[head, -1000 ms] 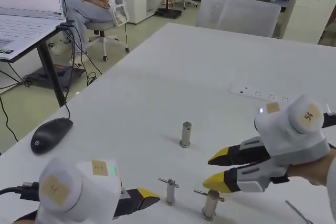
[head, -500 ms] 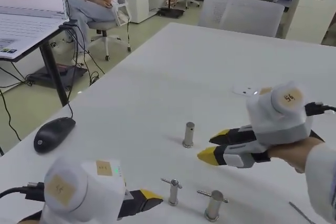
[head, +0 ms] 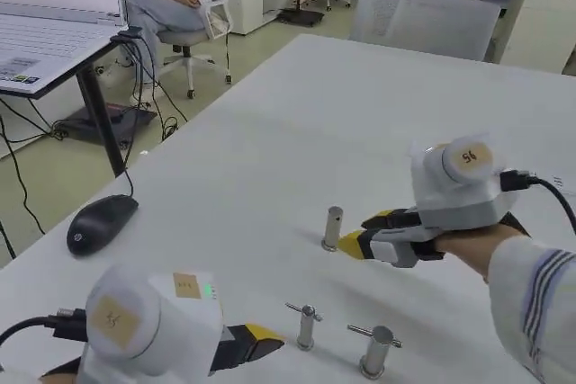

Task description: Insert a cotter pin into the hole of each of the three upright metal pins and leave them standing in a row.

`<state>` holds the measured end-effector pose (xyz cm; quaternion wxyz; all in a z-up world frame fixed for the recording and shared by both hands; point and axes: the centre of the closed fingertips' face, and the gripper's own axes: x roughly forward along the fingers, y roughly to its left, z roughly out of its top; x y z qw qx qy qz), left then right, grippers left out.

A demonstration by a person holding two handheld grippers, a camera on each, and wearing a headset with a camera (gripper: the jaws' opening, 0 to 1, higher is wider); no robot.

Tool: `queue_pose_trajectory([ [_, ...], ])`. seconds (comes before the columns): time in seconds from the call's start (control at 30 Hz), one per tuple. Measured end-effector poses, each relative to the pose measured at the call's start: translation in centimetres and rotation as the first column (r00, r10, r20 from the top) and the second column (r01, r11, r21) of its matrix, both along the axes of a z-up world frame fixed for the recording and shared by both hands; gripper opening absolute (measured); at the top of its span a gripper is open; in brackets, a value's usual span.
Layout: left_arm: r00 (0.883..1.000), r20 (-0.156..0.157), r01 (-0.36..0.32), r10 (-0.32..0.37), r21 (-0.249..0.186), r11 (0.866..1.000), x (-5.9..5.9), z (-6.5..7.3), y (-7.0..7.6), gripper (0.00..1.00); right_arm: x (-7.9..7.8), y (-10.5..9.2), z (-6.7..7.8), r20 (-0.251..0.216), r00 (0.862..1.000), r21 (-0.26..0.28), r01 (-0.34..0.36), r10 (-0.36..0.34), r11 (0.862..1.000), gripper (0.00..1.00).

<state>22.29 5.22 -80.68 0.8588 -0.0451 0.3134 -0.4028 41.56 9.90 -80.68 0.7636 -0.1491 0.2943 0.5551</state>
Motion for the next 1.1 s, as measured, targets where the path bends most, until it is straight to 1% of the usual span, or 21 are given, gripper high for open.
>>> queue_pose_trajectory([
  [0.13, 1.000, 0.000, -0.003, 0.003, -0.001, 1.000, 0.1, 0.0, 0.1, 0.93, 0.6, 0.5, -0.3, 0.007, 1.000, -0.008, 0.010, -0.010, 1.000, 0.33],
  [0.17, 1.000, 0.001, -0.004, 0.004, -0.001, 1.000, 0.2, 0.0, 0.2, 0.93, 0.7, 0.7, -0.3, 0.002, 1.000, -0.003, 0.015, -0.015, 1.000, 0.33],
  [0.2, 1.000, 0.001, -0.005, 0.005, -0.002, 1.000, 0.2, 0.0, 0.2, 0.93, 0.8, 0.9, -0.2, -0.014, 0.999, 0.011, 0.031, -0.031, 0.999, 0.33],
  [0.27, 1.000, 0.000, -0.008, 0.008, -0.003, 1.000, 0.3, 0.0, 0.3, 0.93, 1.1, 1.2, -0.2, -0.019, 0.999, 0.017, 0.039, -0.039, 0.999, 0.33],
  [0.43, 1.000, 0.001, -0.014, 0.014, -0.004, 1.000, 0.3, 0.2, 0.8, 0.93, 1.5, 1.9, -0.5, -0.008, 0.999, 0.000, 0.051, -0.051, 0.999, 0.32],
  [0.5, 1.000, -0.001, -0.018, 0.018, -0.004, 1.000, 0.4, 0.2, 1.0, 0.93, 1.9, 2.2, -0.6, -0.013, 0.999, -0.001, 0.052, -0.052, 0.999, 0.32],
  [0.57, 1.000, 0.000, -0.020, 0.020, -0.001, 1.000, 0.4, 0.1, 1.2, 0.93, 2.0, 2.4, -0.8, -0.018, 0.998, -0.001, 0.052, -0.052, 0.999, 0.32],
  [0.7, 1.000, 0.000, -0.022, 0.022, 0.000, 1.000, 0.5, 0.2, 1.4, 0.93, 2.0, 2.6, -1.2, -0.007, 0.999, -0.023, 0.038, -0.038, 0.999, 0.32],
  [0.8, 1.000, 0.001, -0.025, 0.025, -0.002, 1.000, 0.6, 0.3, 1.4, 0.92, 2.0, 2.7, -1.1, -0.011, 0.999, -0.016, 0.045, -0.046, 0.999, 0.30],
  [0.87, 1.000, -0.001, -0.024, 0.024, -0.002, 1.000, 0.5, 0.2, 1.4, 0.92, 2.1, 2.9, -1.0, 0.006, 0.999, -0.016, 0.038, -0.038, 0.999, 0.30],
  [1.1, 1.000, -0.007, -0.027, 0.027, -0.005, 1.000, 0.5, 0.0, 1.5, 0.92, 2.1, 3.1, -1.6, -0.002, 0.999, -0.028, 0.034, -0.034, 0.999, 0.29],
])
